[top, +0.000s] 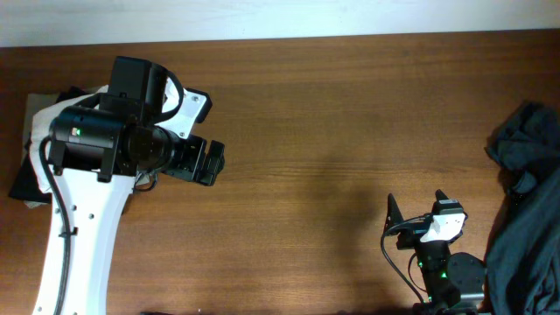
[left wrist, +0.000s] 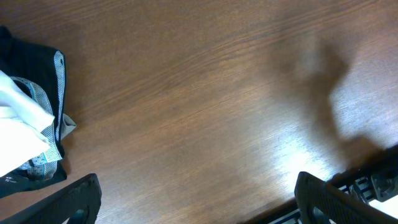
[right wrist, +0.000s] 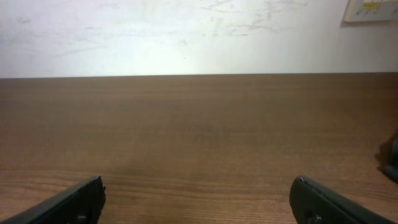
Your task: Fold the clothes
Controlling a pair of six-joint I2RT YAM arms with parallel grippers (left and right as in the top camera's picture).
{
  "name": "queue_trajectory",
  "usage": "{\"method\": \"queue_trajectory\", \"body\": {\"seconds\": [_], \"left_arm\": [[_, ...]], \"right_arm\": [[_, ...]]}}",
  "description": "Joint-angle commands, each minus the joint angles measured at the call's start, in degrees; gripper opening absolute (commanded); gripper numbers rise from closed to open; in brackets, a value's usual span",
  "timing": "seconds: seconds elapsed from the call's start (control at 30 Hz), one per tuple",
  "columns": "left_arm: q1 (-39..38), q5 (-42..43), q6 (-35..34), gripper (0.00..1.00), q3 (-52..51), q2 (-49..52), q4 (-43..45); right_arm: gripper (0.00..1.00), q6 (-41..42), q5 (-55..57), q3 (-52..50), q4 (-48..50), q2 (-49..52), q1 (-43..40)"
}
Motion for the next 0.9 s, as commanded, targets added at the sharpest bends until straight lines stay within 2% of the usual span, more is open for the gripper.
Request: {"method": "queue_trajectory", "body": {"seconds": [0.0,0.17,0.2,0.27,0.3,0.37,0.43,0.47,0.63,0.87], "left_arm": [[-0.2,0.0,-0.3,0.99,0.1,0.0,0.0],[0.2,-0.8,-0.3,0.99,0.1,-1.1,0.3],[0.2,-1.6,-0.3,0.99,0.0,-2.2,2.7],[0.2,-4.1,-0.3,0.99,-3.1,-7.2,17.3],[0.3,-4.5,0.2,0.99,-7.7,-11.4,26.9],[1.7,-4.2,0.1,0.99,-14.3,-16.5,34.9],[6.3,-1.8,0.1,0.99,-27.0,-25.8,45.9],[8.2,-0.7,0.1,0.99,-32.1,-29.8,48.6],[13.6,0.1,0.1,0.99,-55.5,-51.3,57.7],[13.6,1.4,0.1,0.99,-81.6,-76.1,60.0]], "right_arm": [[0.99,-0.4,-0.3,-0.5,0.2,-0.7,-0.5],[0.99,-0.4,-0.3,-0.5,0.2,-0.7,-0.5],[0.99,-0.4,-0.3,-0.5,0.2,-0.7,-0.5],[0.99,-0.4,-0.3,-0.5,0.2,-0.7,-0.5],[0.99,-0.4,-0.3,-0.5,0.2,-0.7,-0.5],[0.99,-0.4,-0.3,-0.5,0.2,-0.7,-0.5],[0.99,-0.4,-0.3,-0.5,0.2,-0.7,-0.5],[0.99,-0.4,-0.3,-0.5,0.2,-0.7,-0.5],[0.99,-0.4,-0.3,-0.5,0.2,-0.7,-0.5],[0.99,-0.4,-0.3,-0.5,0.2,-0.7,-0.5]]}}
